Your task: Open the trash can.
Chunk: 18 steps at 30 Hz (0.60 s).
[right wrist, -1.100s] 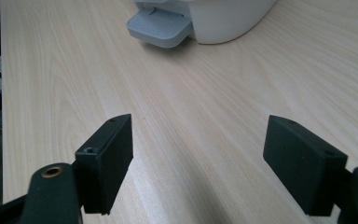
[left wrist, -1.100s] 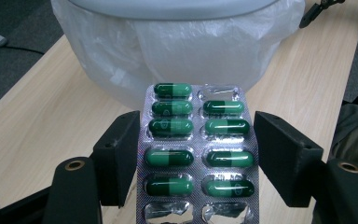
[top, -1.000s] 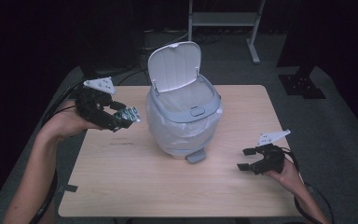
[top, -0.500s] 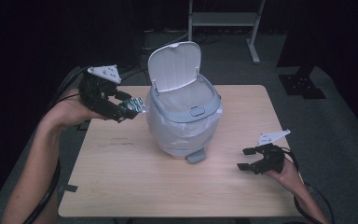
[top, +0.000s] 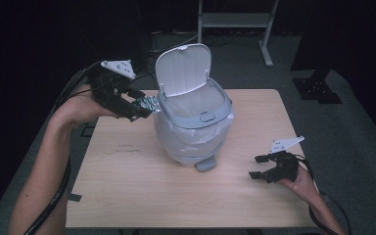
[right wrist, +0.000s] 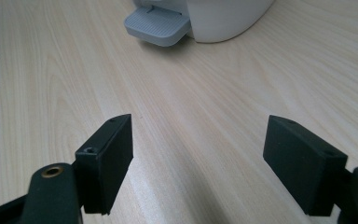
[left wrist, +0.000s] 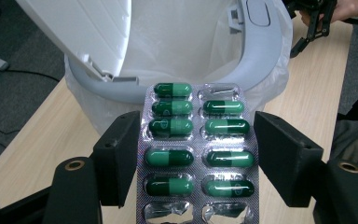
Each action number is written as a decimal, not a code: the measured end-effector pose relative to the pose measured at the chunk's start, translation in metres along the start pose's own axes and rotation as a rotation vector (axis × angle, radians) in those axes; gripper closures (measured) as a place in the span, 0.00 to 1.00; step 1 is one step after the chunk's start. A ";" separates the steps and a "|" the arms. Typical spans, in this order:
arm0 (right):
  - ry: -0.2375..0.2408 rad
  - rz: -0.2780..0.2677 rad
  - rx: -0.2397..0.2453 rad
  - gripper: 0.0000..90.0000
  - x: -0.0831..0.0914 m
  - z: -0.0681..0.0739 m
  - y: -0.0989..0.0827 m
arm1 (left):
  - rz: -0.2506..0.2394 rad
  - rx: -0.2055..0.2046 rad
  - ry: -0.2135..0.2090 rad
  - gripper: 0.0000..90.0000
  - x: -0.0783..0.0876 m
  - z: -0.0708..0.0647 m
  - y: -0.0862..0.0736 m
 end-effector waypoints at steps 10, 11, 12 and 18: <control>-0.004 -0.017 -0.008 0.25 0.004 0.000 -0.001 | 0.007 -0.019 -0.011 0.37 -0.005 0.001 0.016; -0.005 -0.016 -0.009 0.25 0.004 -0.001 -0.001 | 0.006 -0.018 -0.012 0.37 -0.006 0.001 0.018; -0.006 -0.015 -0.010 0.25 0.004 -0.001 -0.002 | 0.004 -0.019 -0.011 0.37 -0.006 0.001 0.019; -0.005 -0.021 -0.013 0.25 0.005 -0.002 -0.002 | 0.003 -0.032 -0.011 0.37 -0.009 0.002 0.030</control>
Point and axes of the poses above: each handheld gripper's, and its own axes: x roughly backward along the jaws, y roughly out of its top, z roughly to its left, the point moved 3 cm from there along -x, roughly forward along the jaws, and after that the axes turned 2 degrees about z, right-handed, at the moved point
